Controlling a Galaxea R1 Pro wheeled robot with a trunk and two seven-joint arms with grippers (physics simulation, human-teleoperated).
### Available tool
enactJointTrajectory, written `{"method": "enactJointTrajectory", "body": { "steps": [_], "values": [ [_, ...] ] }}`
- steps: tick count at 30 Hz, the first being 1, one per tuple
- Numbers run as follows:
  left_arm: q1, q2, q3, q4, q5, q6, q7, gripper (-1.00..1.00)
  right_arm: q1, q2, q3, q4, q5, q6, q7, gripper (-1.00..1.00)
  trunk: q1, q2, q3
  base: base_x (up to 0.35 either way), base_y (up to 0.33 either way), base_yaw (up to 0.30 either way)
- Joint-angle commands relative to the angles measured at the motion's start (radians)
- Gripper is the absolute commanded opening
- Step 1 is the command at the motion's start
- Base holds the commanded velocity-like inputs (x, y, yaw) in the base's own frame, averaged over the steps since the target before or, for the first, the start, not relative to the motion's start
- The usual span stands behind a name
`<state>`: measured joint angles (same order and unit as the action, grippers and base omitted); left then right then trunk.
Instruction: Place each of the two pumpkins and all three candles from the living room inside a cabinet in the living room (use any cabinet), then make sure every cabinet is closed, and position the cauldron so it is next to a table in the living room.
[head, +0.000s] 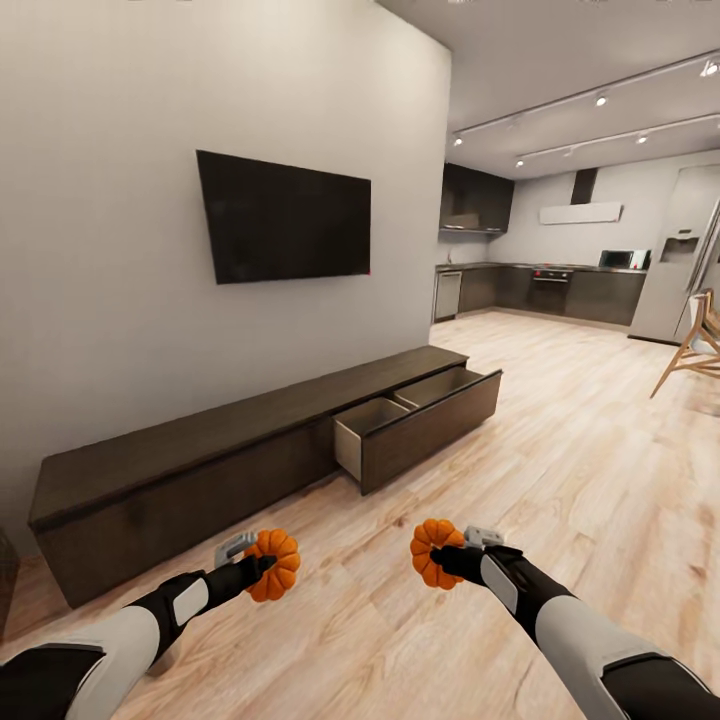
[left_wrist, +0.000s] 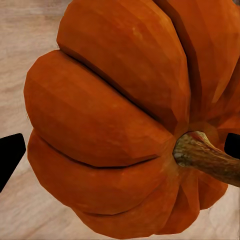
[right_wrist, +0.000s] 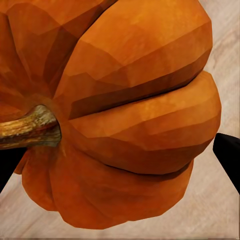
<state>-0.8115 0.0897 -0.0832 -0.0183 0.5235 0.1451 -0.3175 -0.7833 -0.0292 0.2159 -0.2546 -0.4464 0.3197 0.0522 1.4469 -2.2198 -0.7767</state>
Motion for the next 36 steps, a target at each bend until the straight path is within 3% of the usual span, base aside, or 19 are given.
{"method": "enactJointTrajectory", "body": {
  "steps": [1,15,36],
  "values": [
    [0.0,-0.002,-0.009,0.0,0.01,0.005,-0.004,-1.0,0.002,-0.001,0.003,-0.002,-0.002,0.005,0.002,-1.0,-0.004,0.007,0.002,0.0,0.0,0.0],
    [0.0,-0.012,-0.009,0.015,0.012,0.005,0.066,-1.0,0.006,-0.001,0.003,-0.002,-0.002,0.004,0.006,-1.0,-0.058,0.105,0.046,0.0,0.0,-0.014],
    [0.0,-0.013,-0.009,0.017,0.012,0.005,0.07,-1.0,0.006,-0.003,0.003,-0.002,-0.002,0.004,0.008,-1.0,-0.138,0.252,0.113,0.0,0.0,-0.246]
  ]
}}
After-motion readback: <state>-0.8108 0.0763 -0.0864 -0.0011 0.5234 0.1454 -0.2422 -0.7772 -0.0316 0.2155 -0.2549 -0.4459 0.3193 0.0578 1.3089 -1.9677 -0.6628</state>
